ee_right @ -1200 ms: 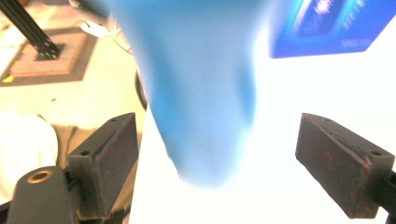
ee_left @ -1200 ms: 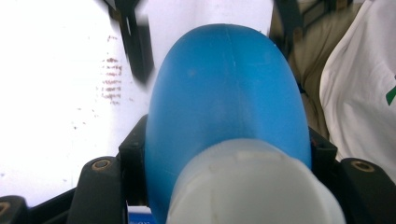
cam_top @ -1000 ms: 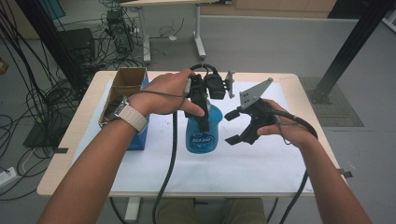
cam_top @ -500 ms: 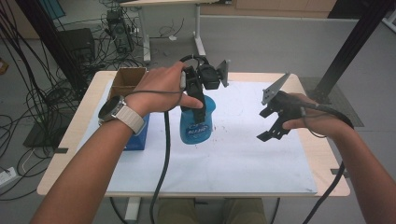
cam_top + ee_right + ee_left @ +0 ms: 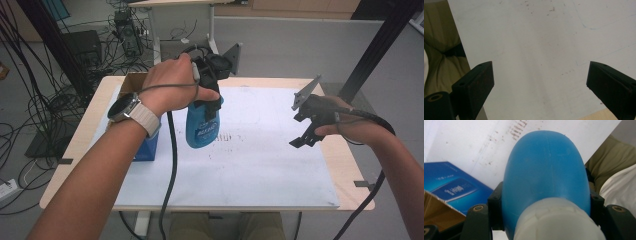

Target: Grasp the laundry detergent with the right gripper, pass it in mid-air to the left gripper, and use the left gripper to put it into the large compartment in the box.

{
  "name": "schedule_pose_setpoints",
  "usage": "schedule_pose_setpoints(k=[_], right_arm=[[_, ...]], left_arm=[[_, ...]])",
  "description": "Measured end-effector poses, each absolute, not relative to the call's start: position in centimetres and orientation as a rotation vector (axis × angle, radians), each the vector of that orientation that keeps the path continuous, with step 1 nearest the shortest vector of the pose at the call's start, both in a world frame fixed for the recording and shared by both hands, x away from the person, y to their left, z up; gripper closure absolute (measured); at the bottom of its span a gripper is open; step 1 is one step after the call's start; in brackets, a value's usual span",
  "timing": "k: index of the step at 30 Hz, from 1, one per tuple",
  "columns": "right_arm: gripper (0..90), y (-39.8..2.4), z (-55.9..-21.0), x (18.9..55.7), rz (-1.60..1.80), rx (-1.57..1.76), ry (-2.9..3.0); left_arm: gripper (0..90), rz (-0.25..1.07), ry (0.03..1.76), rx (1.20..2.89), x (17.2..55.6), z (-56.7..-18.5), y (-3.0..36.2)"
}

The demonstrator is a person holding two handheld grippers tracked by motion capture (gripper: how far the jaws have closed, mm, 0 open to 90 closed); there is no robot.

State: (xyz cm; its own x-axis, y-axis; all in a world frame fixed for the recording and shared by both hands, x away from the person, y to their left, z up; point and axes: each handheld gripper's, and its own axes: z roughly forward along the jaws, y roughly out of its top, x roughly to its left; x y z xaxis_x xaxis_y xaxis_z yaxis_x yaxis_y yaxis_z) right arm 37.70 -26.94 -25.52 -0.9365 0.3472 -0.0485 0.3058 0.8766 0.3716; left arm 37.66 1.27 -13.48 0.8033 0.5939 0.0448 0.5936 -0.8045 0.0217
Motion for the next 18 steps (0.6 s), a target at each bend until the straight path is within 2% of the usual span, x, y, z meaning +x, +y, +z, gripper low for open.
schedule_pose_setpoints(k=[13,18], right_arm=[[8.5,-26.9,-24.5,38.2,0.496,0.473,2.917],[8.5,-26.8,-24.3,38.3,0.479,0.471,2.915]], left_arm=[[37.8,0.015,1.33,2.877,38.9,-11.6,2.3],[37.8,0.04,1.449,2.824,39.4,-11.1,2.8]])
